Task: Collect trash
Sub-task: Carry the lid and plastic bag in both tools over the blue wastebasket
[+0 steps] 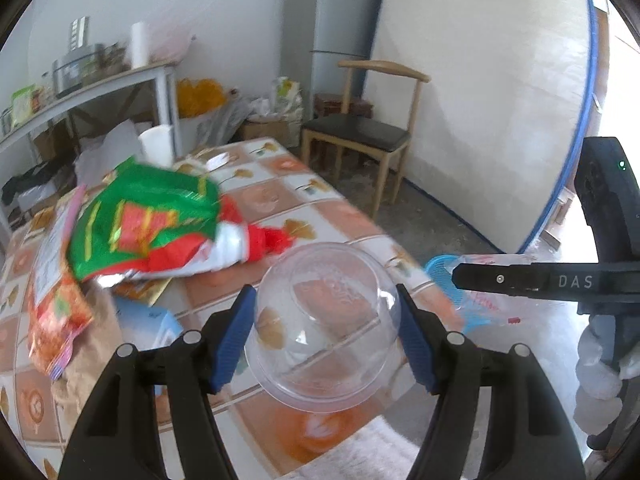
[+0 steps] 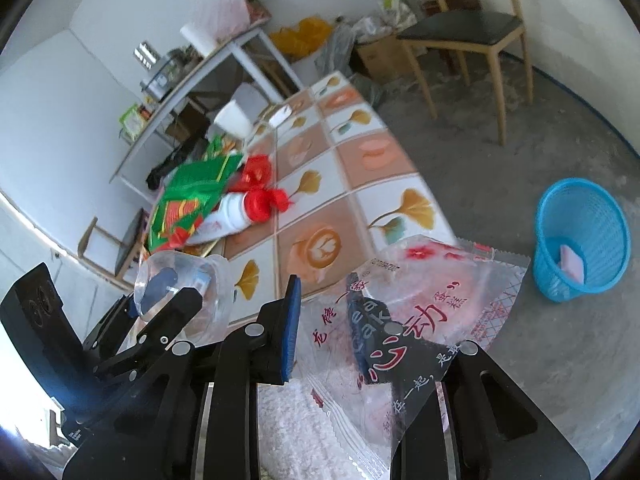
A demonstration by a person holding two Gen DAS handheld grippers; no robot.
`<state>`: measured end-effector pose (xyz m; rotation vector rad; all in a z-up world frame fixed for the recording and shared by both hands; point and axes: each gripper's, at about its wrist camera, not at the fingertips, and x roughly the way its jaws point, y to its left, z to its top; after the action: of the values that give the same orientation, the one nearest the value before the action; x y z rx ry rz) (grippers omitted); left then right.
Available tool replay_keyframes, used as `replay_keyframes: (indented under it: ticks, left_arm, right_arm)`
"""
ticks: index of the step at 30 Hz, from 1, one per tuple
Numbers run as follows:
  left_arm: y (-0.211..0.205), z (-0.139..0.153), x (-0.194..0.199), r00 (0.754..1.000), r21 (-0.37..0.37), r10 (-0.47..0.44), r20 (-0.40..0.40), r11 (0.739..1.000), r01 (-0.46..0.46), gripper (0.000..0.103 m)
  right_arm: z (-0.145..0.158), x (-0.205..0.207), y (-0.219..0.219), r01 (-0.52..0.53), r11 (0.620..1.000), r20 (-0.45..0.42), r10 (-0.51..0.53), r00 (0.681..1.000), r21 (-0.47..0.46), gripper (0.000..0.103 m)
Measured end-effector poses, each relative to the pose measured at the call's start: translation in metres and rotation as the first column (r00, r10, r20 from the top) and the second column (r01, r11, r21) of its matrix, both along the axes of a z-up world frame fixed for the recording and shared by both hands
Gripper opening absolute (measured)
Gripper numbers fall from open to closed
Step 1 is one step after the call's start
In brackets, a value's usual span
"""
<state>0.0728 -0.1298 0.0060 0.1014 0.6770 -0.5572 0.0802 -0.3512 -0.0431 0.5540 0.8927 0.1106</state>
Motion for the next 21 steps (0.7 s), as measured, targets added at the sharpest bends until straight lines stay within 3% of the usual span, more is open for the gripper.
replay_keyframes:
  ticks: [6, 11, 14, 16, 21]
  left_arm:
    - [-0.054, 0.019, 0.003, 0.99, 0.009, -0.14, 0.014, 0.99, 0.14, 0.066]
    - [-0.13, 0.024, 0.014, 0.952, 0.041, -0.306, -0.018, 0.951, 0.306, 0.066]
    - [-0.176, 0.018, 0.023, 0.923, 0.076, -0.382, -0.049, 0.92, 0.385, 0.067]
    - [-0.215, 0.005, 0.029, 0.892, 0.117, -0.441, -0.099, 0.885, 0.451, 0.067]
    - [-0.304, -0.036, 0.054, 0.831, 0.175, -0.499, -0.245, 0.82, 0.545, 0.067]
  right_arm:
    - [0.009, -0.024, -0.057, 0.118, 0.993, 0.039, -0.119, 0.992, 0.028, 0.021]
    - [0.001, -0.039, -0.117, 0.237, 0.967, 0.034, -0.241, 0.97, 0.099, 0.021]
    - [-0.017, -0.044, -0.166, 0.315, 0.93, -0.003, -0.32, 0.947, 0.192, 0.021]
    - [-0.034, -0.044, -0.196, 0.358, 0.896, -0.044, -0.36, 0.932, 0.263, 0.022]
    - [-0.087, -0.028, -0.264, 0.474, 0.788, -0.18, -0.44, 0.88, 0.392, 0.023]
